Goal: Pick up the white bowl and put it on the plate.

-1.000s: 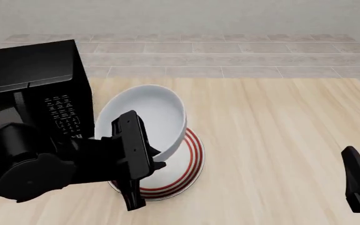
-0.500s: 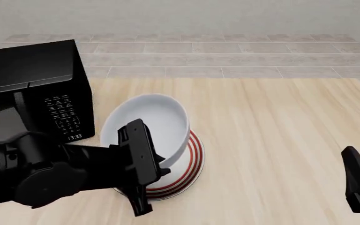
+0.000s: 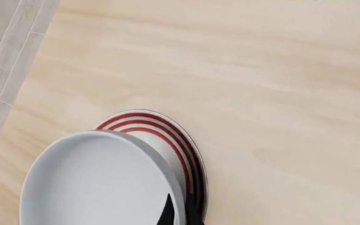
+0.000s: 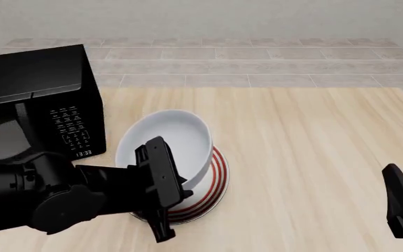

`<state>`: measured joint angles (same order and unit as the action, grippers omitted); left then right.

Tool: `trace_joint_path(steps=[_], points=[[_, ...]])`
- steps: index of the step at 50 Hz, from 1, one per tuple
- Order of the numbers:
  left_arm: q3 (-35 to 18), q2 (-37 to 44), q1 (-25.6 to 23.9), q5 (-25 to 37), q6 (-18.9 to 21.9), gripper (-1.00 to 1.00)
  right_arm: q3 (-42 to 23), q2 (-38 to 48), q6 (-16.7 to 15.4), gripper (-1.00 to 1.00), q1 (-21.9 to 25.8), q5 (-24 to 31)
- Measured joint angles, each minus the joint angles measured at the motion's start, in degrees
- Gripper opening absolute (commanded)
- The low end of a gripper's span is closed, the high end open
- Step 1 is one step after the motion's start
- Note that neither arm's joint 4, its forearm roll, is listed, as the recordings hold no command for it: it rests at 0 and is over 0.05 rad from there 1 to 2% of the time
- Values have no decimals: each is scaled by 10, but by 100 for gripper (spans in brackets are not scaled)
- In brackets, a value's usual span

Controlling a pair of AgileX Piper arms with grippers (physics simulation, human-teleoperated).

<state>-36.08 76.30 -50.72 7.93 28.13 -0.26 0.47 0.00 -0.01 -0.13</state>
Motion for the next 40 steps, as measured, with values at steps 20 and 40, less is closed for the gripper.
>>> trace_joint_path(steps=[20,40], points=[[4,22,0,-24,-10,-100,0,0,0,100,0,0],[3,54,7,-50,-16,-100,0,0,0,100,0,0]])
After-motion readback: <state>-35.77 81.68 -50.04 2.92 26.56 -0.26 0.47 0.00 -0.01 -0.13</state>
